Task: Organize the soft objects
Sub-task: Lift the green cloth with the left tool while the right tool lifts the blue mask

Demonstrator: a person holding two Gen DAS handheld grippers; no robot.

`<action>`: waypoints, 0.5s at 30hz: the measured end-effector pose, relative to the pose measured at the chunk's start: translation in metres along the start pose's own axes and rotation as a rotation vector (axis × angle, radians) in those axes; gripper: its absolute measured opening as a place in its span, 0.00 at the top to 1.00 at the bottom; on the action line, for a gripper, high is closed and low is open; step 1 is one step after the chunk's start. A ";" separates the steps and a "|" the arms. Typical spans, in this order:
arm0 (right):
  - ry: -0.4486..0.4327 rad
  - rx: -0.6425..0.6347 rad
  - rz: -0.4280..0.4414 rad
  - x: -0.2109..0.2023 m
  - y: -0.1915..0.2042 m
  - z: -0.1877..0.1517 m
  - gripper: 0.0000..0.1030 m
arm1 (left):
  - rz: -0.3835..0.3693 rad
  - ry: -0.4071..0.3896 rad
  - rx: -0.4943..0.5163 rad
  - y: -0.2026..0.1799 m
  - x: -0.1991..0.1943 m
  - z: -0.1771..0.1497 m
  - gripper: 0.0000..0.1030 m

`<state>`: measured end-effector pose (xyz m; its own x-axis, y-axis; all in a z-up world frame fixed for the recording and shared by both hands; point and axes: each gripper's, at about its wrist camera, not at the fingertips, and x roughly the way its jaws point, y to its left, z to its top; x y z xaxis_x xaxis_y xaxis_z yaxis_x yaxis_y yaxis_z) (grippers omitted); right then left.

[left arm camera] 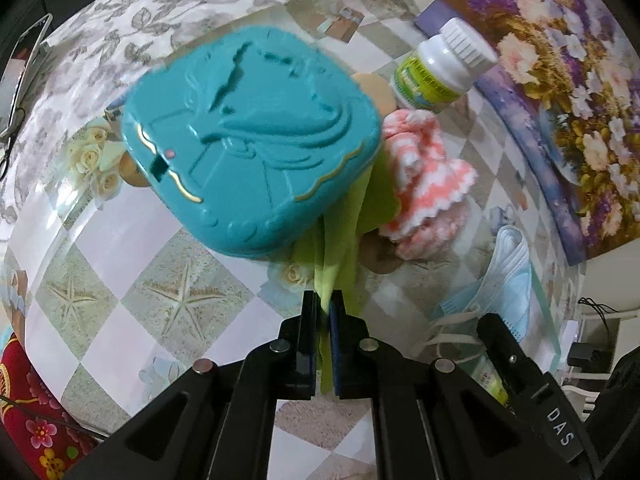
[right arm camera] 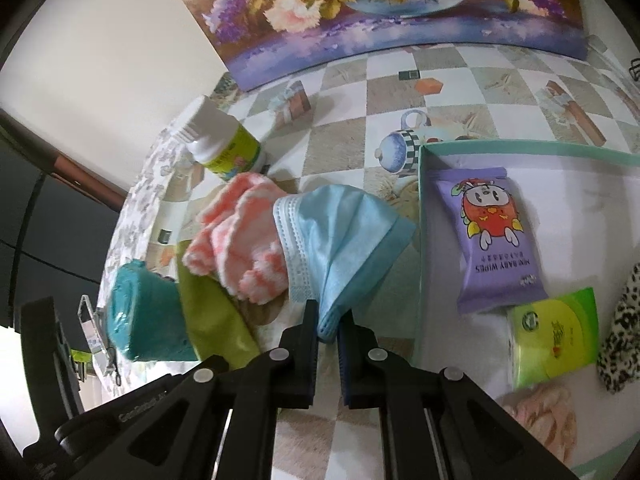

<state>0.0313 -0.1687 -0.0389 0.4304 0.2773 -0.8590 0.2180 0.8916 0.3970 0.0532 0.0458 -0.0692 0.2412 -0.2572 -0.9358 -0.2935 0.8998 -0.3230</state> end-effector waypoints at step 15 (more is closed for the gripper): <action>-0.106 0.007 0.034 -0.054 0.011 -0.013 0.91 | -0.110 -0.083 0.063 -0.006 -0.056 -0.014 0.95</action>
<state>-0.0016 -0.1696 0.0077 0.5279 0.2671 -0.8062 0.2081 0.8797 0.4276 0.0285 0.0504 -0.0168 0.3448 -0.3277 -0.8796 -0.2034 0.8887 -0.4109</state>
